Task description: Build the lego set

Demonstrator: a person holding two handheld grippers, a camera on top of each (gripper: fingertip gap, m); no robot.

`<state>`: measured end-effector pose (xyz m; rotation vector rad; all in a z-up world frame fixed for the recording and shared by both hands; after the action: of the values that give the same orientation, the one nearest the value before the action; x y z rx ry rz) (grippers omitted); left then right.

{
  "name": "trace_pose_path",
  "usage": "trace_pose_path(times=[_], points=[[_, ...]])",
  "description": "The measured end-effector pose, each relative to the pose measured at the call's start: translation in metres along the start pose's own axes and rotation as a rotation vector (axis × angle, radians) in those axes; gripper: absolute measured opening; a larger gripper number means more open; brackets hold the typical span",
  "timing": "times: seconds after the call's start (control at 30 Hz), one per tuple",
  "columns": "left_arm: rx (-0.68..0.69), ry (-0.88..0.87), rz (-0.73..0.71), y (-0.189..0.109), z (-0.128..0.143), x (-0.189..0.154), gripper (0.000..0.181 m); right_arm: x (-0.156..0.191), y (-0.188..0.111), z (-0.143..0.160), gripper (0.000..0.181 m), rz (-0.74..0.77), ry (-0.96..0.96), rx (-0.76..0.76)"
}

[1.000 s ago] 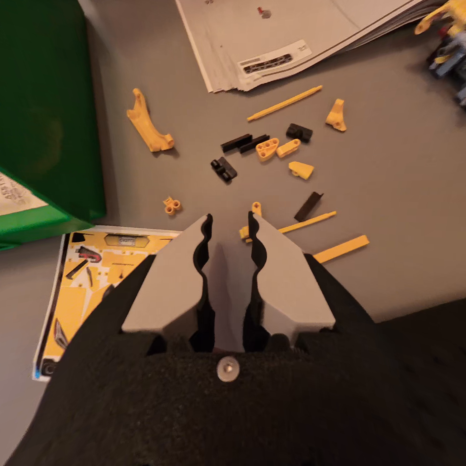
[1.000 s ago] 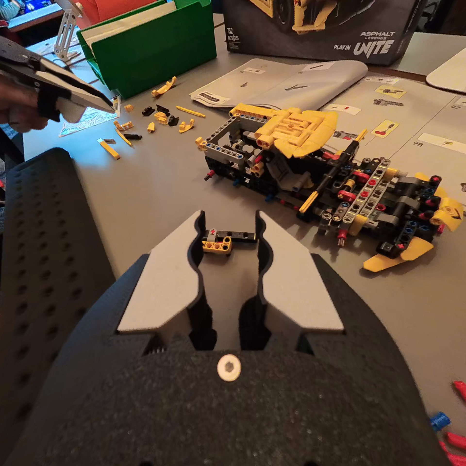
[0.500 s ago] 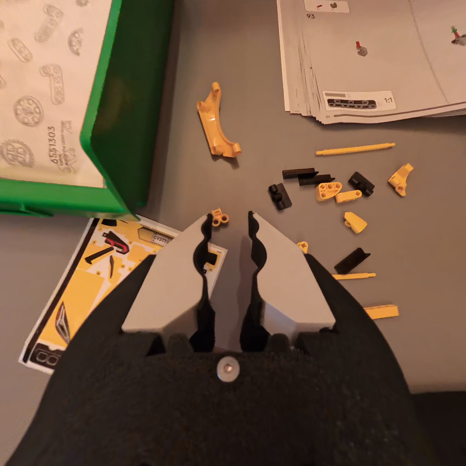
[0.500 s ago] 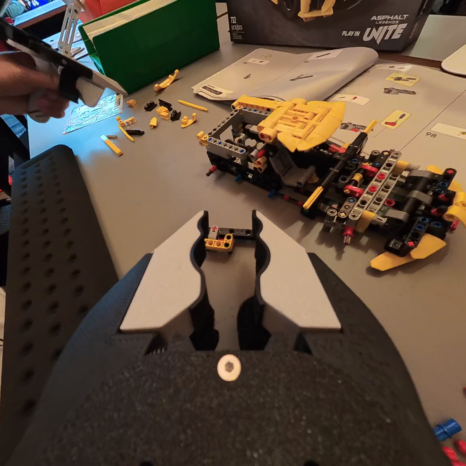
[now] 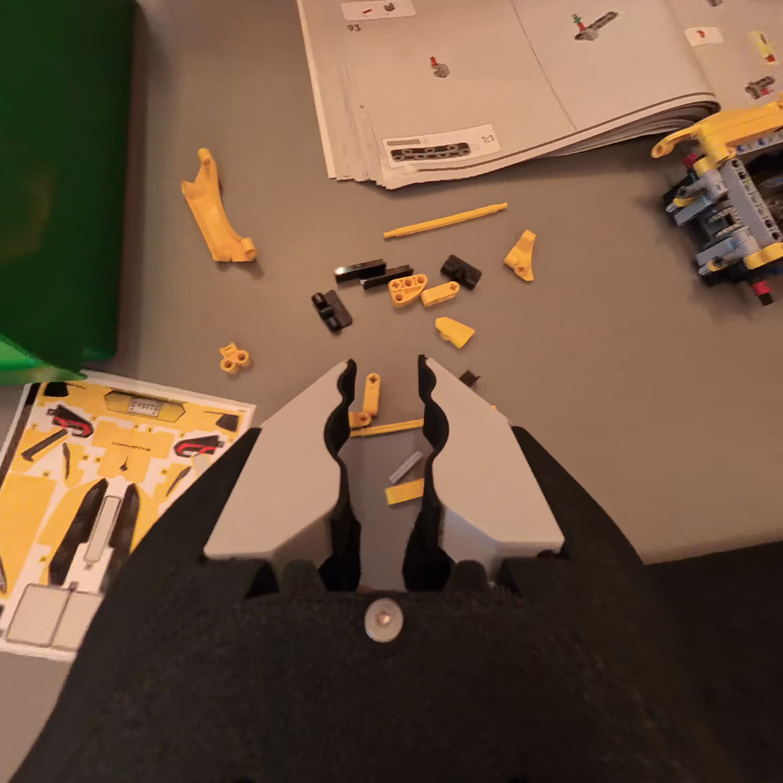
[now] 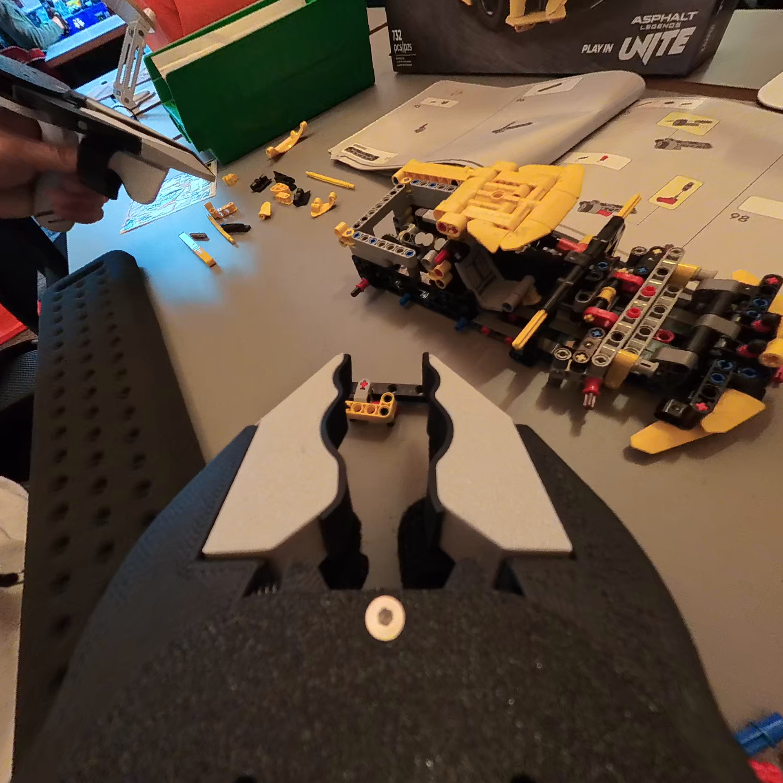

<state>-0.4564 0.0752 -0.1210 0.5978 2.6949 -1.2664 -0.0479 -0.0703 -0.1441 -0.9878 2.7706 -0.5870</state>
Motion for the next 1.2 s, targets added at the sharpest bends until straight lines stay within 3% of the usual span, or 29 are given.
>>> trace_pose_path(times=[0.13, 0.23, 0.3, 0.43, 0.53, 0.63, 0.83, 1.2], points=[[0.006, 0.017, 0.08, -0.001, -0.001, -0.018, 0.029, -0.002, -0.003, 0.0, 0.032, 0.035, 0.004, -0.008], [-0.008, 0.049, 0.091, -0.003, -0.004, -0.027, 0.03, -0.014, -0.012, 0.002, 0.034, 0.198, 0.021, 0.005], [-0.012, 0.064, 0.075, -0.006, -0.006, -0.028, 0.031, -0.024, -0.021, 0.005, 0.036, 0.317, 0.05, 0.004], [-0.019, 0.065, -0.015, -0.022, -0.01, -0.013, 0.031, -0.033, -0.036, 0.006, 0.042, 0.387, 0.134, -0.077], [-0.045, 0.055, -0.13, -0.039, -0.013, 0.012, 0.031, -0.034, -0.036, 0.007, 0.041, 0.349, 0.167, -0.103], [-0.013, 0.0, -0.136, -0.045, -0.005, 0.031, 0.031, -0.033, -0.033, 0.008, 0.04, 0.33, 0.165, -0.093], [0.088, -0.033, -0.107, -0.017, 0.019, 0.032, 0.031, -0.031, -0.027, 0.007, 0.035, 0.296, 0.138, -0.06], [0.022, -0.057, -0.156, -0.003, 0.001, 0.04, 0.031, -0.033, -0.03, 0.006, 0.035, 0.335, 0.131, -0.063]])
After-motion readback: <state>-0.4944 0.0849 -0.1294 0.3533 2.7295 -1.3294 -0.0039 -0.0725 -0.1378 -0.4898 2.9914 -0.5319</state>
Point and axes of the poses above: each gripper's, where its closed fingertips meet, y out along the fingers, z out of its underside, x = y × z across the jaws, the point moved 10 cm from there along -y, back along the fingers, and after that the axes turned 15 degrees about -y, right-handed, at the moved point
